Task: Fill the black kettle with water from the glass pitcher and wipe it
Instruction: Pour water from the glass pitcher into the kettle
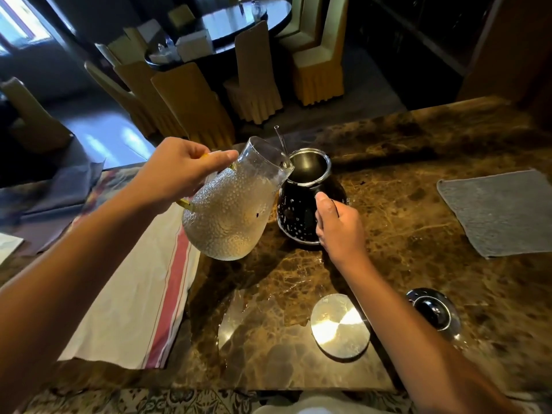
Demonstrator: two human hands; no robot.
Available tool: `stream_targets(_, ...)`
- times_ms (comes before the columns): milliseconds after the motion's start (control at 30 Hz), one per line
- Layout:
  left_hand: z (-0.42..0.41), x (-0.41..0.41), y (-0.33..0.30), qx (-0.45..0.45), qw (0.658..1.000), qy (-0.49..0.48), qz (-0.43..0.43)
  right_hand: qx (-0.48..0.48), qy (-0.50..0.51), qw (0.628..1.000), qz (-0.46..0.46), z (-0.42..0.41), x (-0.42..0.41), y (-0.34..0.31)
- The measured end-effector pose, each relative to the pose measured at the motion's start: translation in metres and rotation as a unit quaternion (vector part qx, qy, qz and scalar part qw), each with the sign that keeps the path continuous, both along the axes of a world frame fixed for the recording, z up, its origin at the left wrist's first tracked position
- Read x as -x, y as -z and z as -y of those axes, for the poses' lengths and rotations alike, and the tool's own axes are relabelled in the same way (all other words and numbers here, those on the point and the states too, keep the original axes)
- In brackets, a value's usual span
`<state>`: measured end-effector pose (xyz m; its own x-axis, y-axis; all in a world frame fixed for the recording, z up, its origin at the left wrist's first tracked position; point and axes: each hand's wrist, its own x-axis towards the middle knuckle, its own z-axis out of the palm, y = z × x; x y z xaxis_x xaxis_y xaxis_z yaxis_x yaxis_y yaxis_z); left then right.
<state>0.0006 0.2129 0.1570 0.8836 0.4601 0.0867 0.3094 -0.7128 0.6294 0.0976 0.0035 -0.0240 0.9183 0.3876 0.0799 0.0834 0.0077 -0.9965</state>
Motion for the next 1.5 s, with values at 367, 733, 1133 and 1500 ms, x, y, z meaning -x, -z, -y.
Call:
stream_targets(367,0.001,-0.014,-0.017,-0.064,0.996,0.025,-0.065,-0.002,-0.008,1.0,-0.012,-0.001,-0.001,0.001)
stream_targets(733,-0.005,-0.028,-0.017,-0.081,0.993,0.031,-0.076,-0.005,-0.009,1.0,-0.005,-0.001,-0.001,0.0)
stream_targets(1133,-0.015,-0.042,-0.027,-0.281,0.943,0.107,-0.141,-0.004,-0.011,1.0,-0.004,0.0,-0.002,-0.001)
stream_targets(1500,-0.015,-0.049,-0.03,-0.343,0.916,0.124,-0.166,0.001,-0.006,1.0,0.0,-0.001,0.001,-0.004)
